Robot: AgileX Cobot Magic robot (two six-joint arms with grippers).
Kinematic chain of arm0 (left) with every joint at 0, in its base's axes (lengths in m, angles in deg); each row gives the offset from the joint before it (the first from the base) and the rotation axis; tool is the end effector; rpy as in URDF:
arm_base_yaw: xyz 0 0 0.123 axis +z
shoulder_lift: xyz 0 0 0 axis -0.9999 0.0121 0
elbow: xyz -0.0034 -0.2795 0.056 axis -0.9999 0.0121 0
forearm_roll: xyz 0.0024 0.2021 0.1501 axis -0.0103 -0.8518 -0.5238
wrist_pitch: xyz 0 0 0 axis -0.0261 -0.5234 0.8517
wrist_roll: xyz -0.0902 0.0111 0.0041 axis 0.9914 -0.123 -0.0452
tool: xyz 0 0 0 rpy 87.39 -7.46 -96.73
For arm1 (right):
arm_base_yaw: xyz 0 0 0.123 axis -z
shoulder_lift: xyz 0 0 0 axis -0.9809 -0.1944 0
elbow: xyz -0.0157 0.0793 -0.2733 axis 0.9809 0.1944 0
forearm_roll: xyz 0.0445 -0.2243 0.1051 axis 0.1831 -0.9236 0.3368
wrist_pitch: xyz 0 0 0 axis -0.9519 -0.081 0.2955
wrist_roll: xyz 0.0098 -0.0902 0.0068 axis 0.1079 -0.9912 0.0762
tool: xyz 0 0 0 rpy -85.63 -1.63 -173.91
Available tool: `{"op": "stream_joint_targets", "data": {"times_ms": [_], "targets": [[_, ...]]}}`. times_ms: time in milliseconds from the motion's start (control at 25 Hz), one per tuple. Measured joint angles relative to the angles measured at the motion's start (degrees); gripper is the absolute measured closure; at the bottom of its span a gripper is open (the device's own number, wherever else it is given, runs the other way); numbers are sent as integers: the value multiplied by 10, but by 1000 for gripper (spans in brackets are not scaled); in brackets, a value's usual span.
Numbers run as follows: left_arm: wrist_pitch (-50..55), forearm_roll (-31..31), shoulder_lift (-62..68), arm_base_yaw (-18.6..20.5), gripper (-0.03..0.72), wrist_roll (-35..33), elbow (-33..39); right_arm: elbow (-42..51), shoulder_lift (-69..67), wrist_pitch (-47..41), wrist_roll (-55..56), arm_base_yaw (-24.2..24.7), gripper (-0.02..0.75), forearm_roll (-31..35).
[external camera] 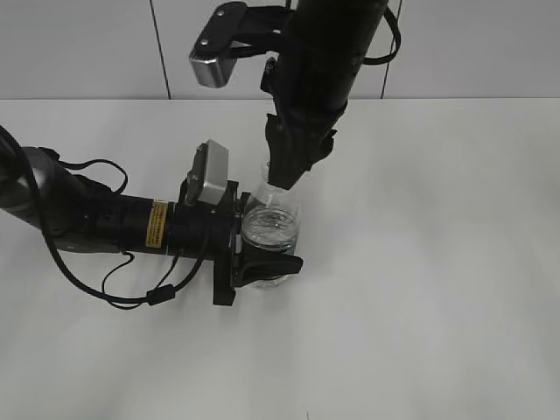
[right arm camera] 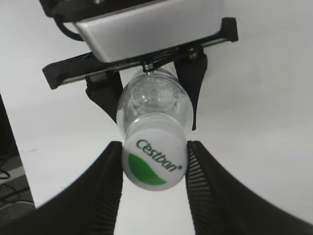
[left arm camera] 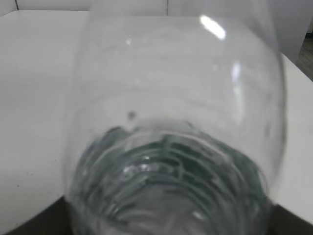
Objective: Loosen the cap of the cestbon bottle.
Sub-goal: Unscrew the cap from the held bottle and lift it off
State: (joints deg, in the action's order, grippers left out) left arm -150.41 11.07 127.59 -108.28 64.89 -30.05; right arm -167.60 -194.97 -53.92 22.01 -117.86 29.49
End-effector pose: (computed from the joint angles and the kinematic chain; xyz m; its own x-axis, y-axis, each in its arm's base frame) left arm 0.3212 -0.1970 0.0652 -0.0323 0.2737 -0.9613 0.9992 0.0325 -0.0243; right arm 0.3152 0.2774 0.2670 -0.0142 -0.9602 -0.2788 -0.9985 0.0283 -0.0465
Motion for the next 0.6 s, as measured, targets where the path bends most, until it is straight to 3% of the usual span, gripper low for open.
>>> {"op": "stream_joint_targets", "data": {"times_ms": [280, 600], "targets": [[-1, -3, 0, 0, 281, -4, -1, -1, 1, -1, -139, 0, 435, 0], [-12, -1, 0, 0, 281, 6, -3, -20, 1, -8, -180, 0, 437, -3]]}}
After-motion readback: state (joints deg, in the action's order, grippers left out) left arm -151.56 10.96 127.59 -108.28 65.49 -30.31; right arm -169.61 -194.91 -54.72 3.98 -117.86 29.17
